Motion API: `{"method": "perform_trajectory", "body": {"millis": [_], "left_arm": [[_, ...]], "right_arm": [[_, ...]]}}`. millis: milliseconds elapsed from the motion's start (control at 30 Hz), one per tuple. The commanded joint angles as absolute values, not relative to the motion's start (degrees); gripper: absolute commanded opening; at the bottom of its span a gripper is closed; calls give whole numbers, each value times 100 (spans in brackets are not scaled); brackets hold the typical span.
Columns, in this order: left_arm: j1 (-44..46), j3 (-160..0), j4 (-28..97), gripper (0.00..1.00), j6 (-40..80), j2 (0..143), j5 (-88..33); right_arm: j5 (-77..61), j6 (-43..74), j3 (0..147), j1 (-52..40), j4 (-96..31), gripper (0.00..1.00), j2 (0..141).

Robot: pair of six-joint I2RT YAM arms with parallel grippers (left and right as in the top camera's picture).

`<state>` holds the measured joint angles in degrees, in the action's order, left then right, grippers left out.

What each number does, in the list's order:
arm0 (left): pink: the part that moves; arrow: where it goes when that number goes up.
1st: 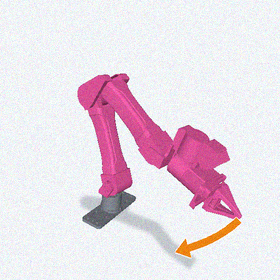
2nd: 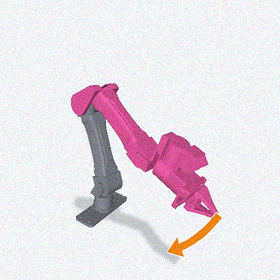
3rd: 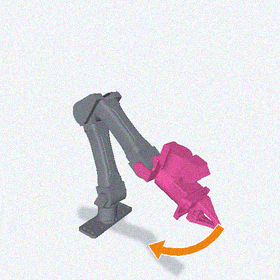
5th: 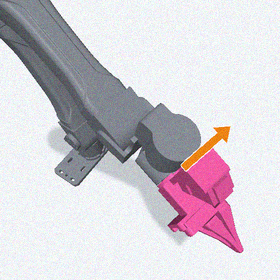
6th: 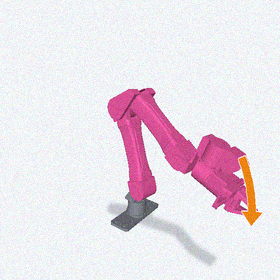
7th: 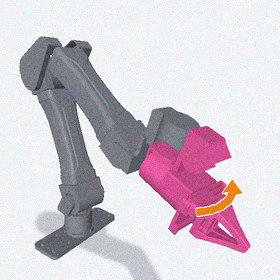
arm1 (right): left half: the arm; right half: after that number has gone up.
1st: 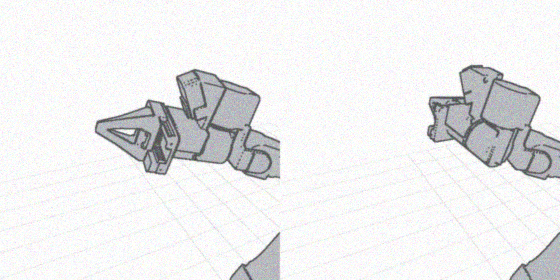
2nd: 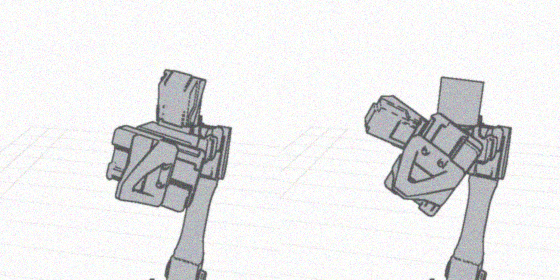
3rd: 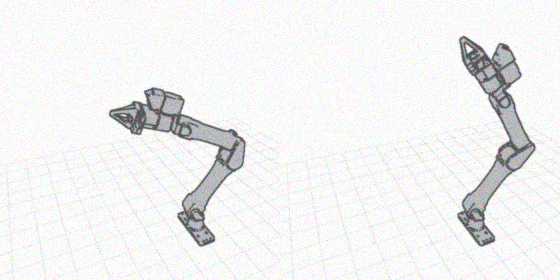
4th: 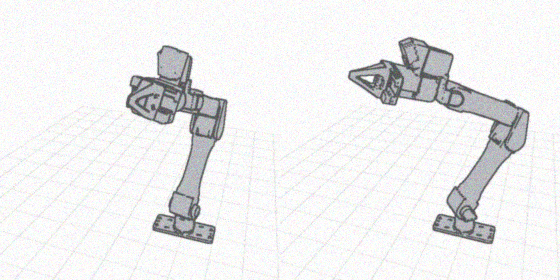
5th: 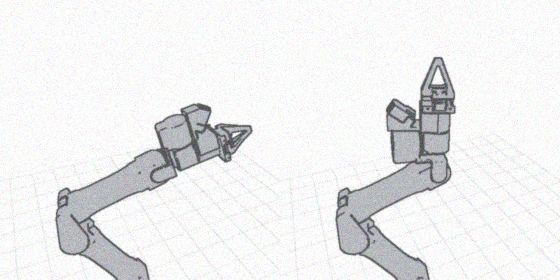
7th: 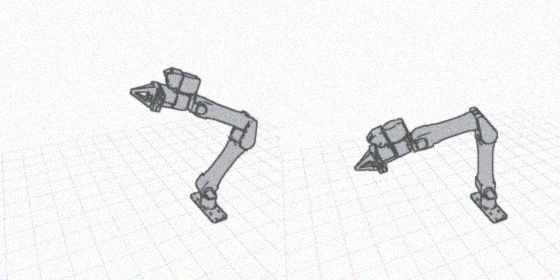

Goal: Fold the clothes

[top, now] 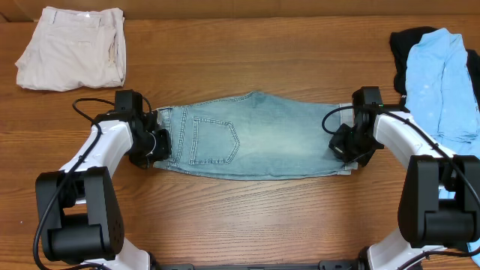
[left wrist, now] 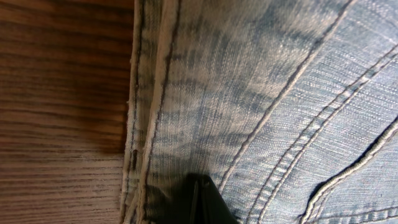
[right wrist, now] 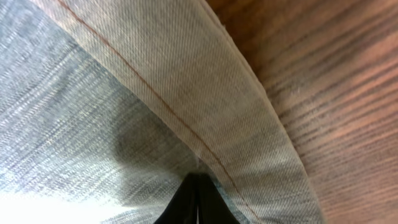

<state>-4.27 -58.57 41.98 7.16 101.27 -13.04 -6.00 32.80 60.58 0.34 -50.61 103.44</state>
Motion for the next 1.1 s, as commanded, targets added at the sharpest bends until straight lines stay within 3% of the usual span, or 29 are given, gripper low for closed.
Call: {"method": "perform_trajectory", "body": {"millis": [0, 200, 733, 1067], "left_arm": [[-458, -5669, 4283, 4, 777, 10191, -1262], [-458, -5666, 4466, 5, 777, 10191, -1330], [-580, -5706, 4928, 4, 1498, 10189, 45], [-679, -6847, 5905, 4, 1527, 9946, 58]], "right_arm": [[-567, 3301, 5922, 19, -5151, 4, 10311], [-567, 3301, 5922, 19, -5170, 8, 10311], [-523, 2902, 6104, 416, -5328, 4, 10311], [-499, 2801, 7120, 416, -6055, 4, 10309]]}}
